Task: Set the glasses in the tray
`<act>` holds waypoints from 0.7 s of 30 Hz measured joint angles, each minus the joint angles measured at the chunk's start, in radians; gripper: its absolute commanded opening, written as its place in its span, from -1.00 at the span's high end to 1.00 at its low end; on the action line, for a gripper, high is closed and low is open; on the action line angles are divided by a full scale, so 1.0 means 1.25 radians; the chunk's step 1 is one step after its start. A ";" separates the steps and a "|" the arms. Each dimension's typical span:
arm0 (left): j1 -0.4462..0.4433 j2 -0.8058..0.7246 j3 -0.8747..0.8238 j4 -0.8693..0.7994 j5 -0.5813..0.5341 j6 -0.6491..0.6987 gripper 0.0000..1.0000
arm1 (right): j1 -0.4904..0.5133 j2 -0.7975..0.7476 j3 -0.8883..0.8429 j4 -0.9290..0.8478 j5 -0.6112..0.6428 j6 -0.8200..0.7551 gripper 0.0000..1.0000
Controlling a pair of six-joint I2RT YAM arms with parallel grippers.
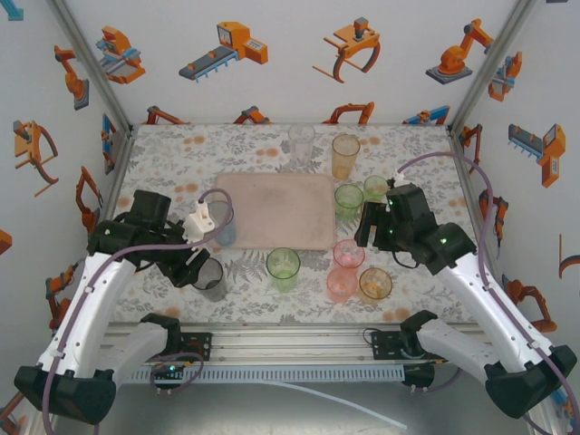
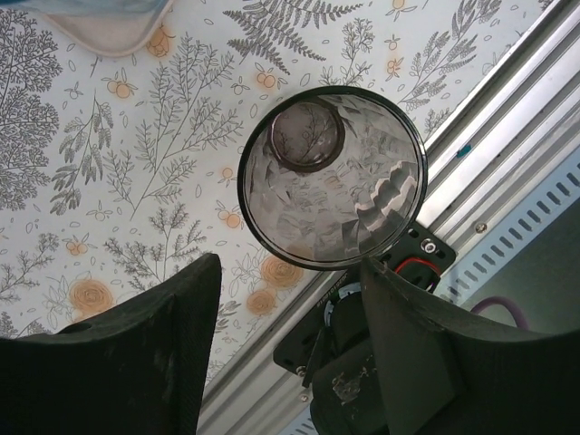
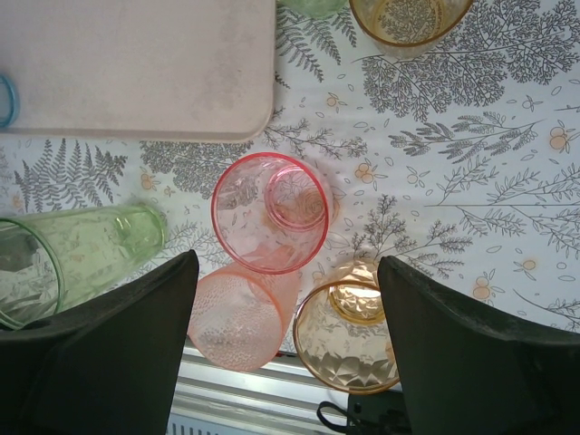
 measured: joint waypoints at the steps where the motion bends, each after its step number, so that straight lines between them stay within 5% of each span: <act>1: 0.000 -0.003 -0.009 0.004 -0.001 0.001 -0.16 | 0.000 -0.002 0.000 -0.002 0.000 0.000 -0.43; 21: -0.031 0.021 -0.080 0.125 -0.042 -0.008 0.06 | 0.000 -0.013 0.001 -0.008 0.000 0.000 -0.43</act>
